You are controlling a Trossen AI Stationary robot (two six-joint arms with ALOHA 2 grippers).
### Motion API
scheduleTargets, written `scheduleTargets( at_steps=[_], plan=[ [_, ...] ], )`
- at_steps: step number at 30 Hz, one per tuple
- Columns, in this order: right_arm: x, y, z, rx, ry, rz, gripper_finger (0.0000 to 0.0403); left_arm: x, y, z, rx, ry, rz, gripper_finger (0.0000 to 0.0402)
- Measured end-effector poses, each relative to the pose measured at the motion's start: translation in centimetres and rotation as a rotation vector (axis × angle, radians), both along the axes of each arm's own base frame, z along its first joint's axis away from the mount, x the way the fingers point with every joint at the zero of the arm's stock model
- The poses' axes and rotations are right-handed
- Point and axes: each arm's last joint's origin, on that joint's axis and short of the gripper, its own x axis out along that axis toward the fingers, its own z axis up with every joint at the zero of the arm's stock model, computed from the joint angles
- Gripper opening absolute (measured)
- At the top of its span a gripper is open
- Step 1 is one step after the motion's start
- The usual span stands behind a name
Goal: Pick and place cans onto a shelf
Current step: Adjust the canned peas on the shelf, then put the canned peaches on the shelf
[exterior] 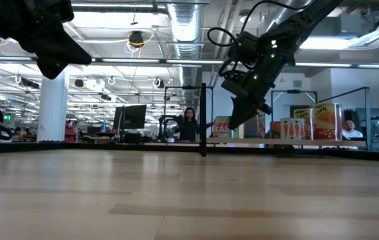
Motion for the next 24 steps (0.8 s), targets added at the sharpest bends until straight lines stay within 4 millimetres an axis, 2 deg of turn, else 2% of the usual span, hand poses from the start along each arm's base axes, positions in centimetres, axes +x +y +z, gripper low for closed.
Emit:
scheduleTargets(
  at_steps=[5,9,12,16,19,24],
  plan=[
    [-0.3,-0.5,0.0,-0.006,0.002,-0.012,0.0017,0.0,0.0,-0.1,0.004,0.009,0.0,0.0],
    [-0.3,0.5,1.2,-0.028,-0.01,0.045,0.0017,0.0,0.0,-0.1,-0.008,0.013,-0.01,0.0],
    [-0.5,2.3,2.3,-0.041,0.002,0.121,0.0013,0.0,-0.1,0.4,-0.026,0.019,-0.043,0.0],
    [-0.5,5.6,3.1,-0.074,-0.045,0.235,0.0007,-0.1,-0.2,2.0,-0.013,0.041,-0.09,0.0],
    [-0.6,8.3,2.7,-0.1,-0.181,0.296,0.0004,0.1,-0.4,3.0,-0.01,0.085,-0.128,0.0],
    [-1.8,12.0,1.4,-0.023,-0.467,0.291,0.0003,1.4,-1.4,4.3,-0.024,0.191,-0.242,0.0]
  ],
)
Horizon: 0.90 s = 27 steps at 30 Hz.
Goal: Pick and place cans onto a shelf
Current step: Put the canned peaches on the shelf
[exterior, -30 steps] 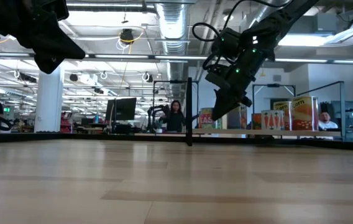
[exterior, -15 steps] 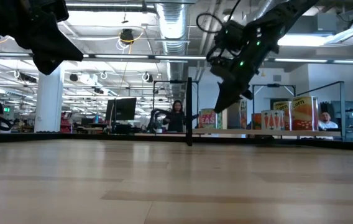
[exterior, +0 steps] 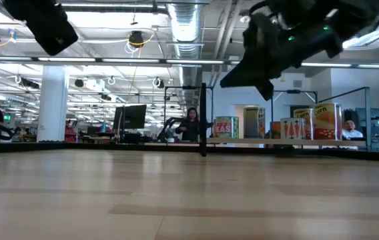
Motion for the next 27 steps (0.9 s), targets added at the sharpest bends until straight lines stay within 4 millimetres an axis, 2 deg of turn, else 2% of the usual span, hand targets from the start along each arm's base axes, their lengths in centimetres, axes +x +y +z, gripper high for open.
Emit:
scheduleTargets(
  at_steps=[2,6,12,19,27],
  plan=[
    [-0.6,1.3,-0.3,0.038,-0.073,0.002,0.0003,0.6,-0.6,0.4,0.011,0.078,-0.039,0.0],
    [-1.7,3.2,-0.6,0.055,-0.09,-0.018,0.0004,1.5,-1.8,1.2,0.028,0.264,-0.122,0.0],
    [-2.6,4.2,-0.3,0.051,-0.083,0.008,0.0005,2.1,-4.0,1.9,-0.084,0.457,-0.232,0.0016],
    [-3.4,4.1,0.0,0.014,-0.043,0.023,0.0005,0.6,-6.5,1.4,-0.152,0.601,-0.226,0.0072],
    [-3.6,4.1,-0.3,-0.026,-0.001,0.056,0.0007,-1.3,-8.7,1.4,-0.17,0.63,-0.211,0.0129]
  ],
)
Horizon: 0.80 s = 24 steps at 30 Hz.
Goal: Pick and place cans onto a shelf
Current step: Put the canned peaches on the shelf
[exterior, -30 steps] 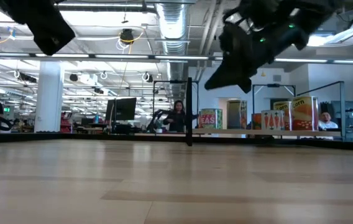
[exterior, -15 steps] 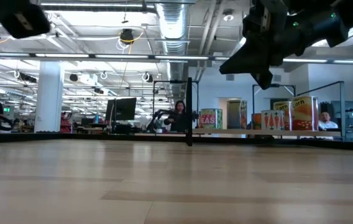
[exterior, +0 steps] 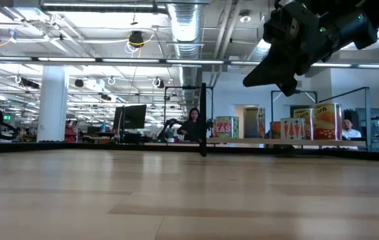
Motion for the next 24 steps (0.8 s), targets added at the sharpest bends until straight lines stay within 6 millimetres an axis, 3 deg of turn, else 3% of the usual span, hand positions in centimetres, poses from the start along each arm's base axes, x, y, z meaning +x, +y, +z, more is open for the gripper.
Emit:
scheduleTargets(
  at_steps=[6,16,24],
  plan=[
    [0.0,-0.1,0.0,0.001,-0.003,-0.003,0.0007,-0.4,-1.0,-0.8,0.038,0.049,-0.017,0.0148],
    [0.0,-0.5,-0.1,0.002,0.008,-0.014,0.0007,1.5,-3.6,-2.8,-0.009,0.085,-0.067,0.0149],
    [0.0,-0.5,-0.1,0.001,0.011,-0.015,0.0007,2.2,-4.5,-4.8,0.047,0.161,-0.081,0.0148]
  ],
)
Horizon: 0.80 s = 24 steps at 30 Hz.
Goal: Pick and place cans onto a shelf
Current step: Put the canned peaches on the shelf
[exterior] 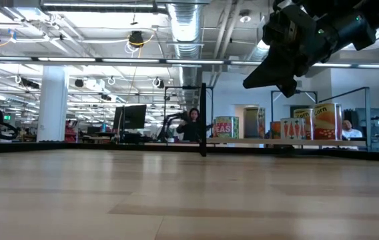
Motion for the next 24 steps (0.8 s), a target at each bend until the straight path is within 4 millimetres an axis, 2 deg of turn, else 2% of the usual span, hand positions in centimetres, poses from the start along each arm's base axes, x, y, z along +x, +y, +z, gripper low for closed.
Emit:
scheduleTargets(
  at_steps=[5,12,20,24],
  plan=[
    [0.0,0.0,-0.01,0.0,0.001,0.0,0.0007,0.2,-0.26,-0.26,-0.002,-0.001,-0.028,0.0117],
    [0.0,0.0,-0.01,-0.001,0.001,0.001,0.0007,0.24,-0.28,-0.2,0.007,-0.033,-0.102,0.0014],
    [0.0,0.0,-0.01,-0.001,0.001,0.0,0.0007,0.23,-0.15,-0.1,0.011,-0.04,-0.086,0.0001],
    [0.0,0.0,-0.01,-0.001,0.001,0.0,0.0007,0.07,0.58,0.35,0.063,-0.084,0.002,0.0]
  ],
)
